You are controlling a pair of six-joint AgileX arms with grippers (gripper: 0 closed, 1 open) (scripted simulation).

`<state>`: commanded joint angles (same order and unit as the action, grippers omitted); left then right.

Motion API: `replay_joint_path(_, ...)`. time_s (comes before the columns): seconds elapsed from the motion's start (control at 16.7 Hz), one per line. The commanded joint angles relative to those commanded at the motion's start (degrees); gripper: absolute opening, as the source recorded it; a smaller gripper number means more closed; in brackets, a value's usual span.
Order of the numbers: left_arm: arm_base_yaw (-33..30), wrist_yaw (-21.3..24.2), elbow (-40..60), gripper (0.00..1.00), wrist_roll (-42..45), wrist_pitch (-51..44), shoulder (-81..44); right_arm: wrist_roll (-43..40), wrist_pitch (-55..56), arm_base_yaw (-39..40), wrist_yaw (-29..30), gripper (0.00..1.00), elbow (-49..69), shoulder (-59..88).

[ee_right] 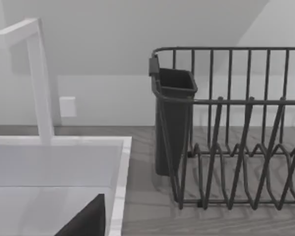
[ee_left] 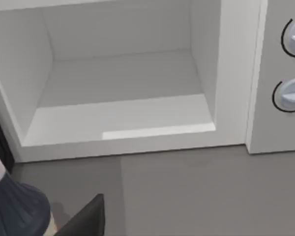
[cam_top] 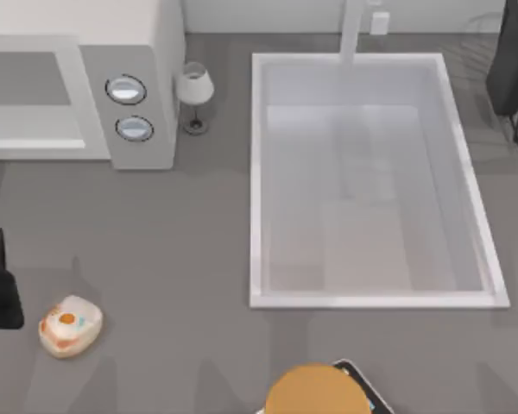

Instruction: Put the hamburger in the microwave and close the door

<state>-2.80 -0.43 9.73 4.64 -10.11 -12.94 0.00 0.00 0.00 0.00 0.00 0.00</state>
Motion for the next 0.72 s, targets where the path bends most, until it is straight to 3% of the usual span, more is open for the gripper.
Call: replay_joint_path(0.72,-10.12,0.28,37.21,1.0,15.12,-36.0,-64.83,0.0,0.0,0.0,0.0,1.0,0.0,0.0)
